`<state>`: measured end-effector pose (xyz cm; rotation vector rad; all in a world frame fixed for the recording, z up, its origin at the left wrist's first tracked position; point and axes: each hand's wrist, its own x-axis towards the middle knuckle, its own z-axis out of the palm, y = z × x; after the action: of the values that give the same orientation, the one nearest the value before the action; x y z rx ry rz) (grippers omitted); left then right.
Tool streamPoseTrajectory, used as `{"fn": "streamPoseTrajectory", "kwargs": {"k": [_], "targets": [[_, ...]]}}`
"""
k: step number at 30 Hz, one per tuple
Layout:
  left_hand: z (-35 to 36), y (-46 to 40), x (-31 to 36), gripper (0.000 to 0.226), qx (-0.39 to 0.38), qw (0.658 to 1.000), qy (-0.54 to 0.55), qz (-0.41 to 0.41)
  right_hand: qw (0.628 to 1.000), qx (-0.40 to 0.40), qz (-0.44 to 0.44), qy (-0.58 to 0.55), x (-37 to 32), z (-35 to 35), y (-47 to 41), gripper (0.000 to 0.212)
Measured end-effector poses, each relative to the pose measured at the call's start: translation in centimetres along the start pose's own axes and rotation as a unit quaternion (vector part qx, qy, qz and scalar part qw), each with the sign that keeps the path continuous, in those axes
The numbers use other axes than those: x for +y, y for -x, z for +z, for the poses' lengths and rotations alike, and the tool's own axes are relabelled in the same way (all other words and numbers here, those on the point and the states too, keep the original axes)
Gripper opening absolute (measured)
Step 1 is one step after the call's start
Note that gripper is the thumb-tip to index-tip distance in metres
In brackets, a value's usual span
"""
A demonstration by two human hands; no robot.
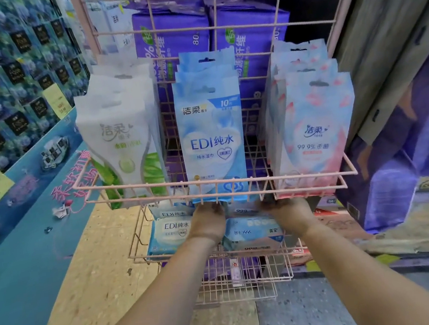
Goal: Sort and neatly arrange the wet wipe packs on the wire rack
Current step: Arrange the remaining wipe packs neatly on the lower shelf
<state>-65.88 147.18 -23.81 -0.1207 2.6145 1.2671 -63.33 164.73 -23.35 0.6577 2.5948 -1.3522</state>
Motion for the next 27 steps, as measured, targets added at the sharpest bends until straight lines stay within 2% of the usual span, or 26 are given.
{"fn": "streamPoseTrajectory", "kwargs": {"k": [2, 3, 4, 5, 6, 7, 8, 10, 11, 13, 16, 18, 21, 22, 24, 26, 27], "targets": [[-0.3, 0.9, -0.8, 0.025, -0.01, 0.999, 0.004, 0.039, 0.997, 0.056, -0.041, -0.028, 1.1, -1.5, 0.8, 0.006], [-0.7, 1.5, -1.2, 0.02, -0.037, 0.998, 0.004, 0.056, 0.996, 0.043, -0.062, -0.042, 1.8, -2.2, 1.3, 0.012], [-1.0, 2.1, -1.4, 0.022, -0.082, 0.995, -0.014, 0.063, 0.996, -0.006, -0.07, -0.053, 2.5, -2.5, 1.8, 0.03], [-1.0, 2.4, -1.7, 0.036, -0.117, 0.989, -0.047, 0.074, 0.994, -0.072, -0.07, -0.042, 3.1, -2.4, 2.3, 0.047], [-0.7, 2.5, -1.9, 0.053, -0.138, 0.984, -0.081, 0.079, 0.991, -0.107, -0.074, 0.022, 3.4, -1.9, 2.8, 0.056], [-0.2, 2.4, -2.0, 0.064, -0.132, 0.982, -0.103, 0.082, 0.988, -0.107, -0.081, 0.081, 3.6, -1.1, 2.7, 0.054], [0.3, 2.2, -2.0, 0.066, -0.113, 0.985, -0.103, 0.077, 0.988, -0.07, -0.084, 0.105, 3.7, -0.4, 2.5, 0.045], [0.8, 1.6, -1.2, 0.056, -0.044, 0.998, -0.033, 0.037, 0.994, 0.016, -0.085, 0.068, 2.7, 0.4, 1.8, 0.026], [0.9, 1.2, -0.9, 0.056, -0.011, 1.0, 0.003, 0.014, 0.995, 0.041, -0.078, 0.054, 2.2, 0.5, 1.4, 0.027], [1.2, 0.3, -0.7, 0.05, 0.027, 0.999, -0.028, 0.012, 0.994, 0.054, -0.058, 0.074, 1.2, 0.7, 0.8, 0.039], [1.8, 0.1, -1.1, 0.031, 0.024, 0.984, -0.156, 0.081, 0.987, 0.025, -0.038, 0.156, 1.2, 1.9, 0.8, 0.047], [1.8, 0.5, -1.8, 0.03, 0.024, 0.971, -0.196, 0.134, 0.987, 0.01, -0.026, 0.155, 1.4, 2.0, 1.2, 0.045], [0.3, 2.1, -3.4, 0.026, 0.139, 0.947, -0.145, 0.25, 0.993, -0.01, -0.009, 0.121, 1.6, 1.5, 1.6, 0.03], [-0.6, 2.6, -4.3, 0.026, 0.195, 0.943, -0.12, 0.239, 0.993, -0.012, -0.01, 0.117, 1.7, 1.3, 1.7, 0.027], [-2.8, 2.7, -6.4, 0.038, 0.251, 0.955, -0.077, 0.136, 0.994, -0.018, -0.007, 0.109, 1.8, 1.0, 1.4, 0.027], [-5.2, 1.8, -8.0, 0.058, 0.251, 0.965, -0.073, 0.026, 0.993, -0.03, -0.011, 0.11, 1.4, 1.2, 1.3, 0.032], [-6.0, 1.0, -8.4, 0.063, 0.219, 0.974, -0.063, -0.007, 0.994, -0.031, -0.013, 0.102, 1.1, 1.4, 1.3, 0.039]]}}
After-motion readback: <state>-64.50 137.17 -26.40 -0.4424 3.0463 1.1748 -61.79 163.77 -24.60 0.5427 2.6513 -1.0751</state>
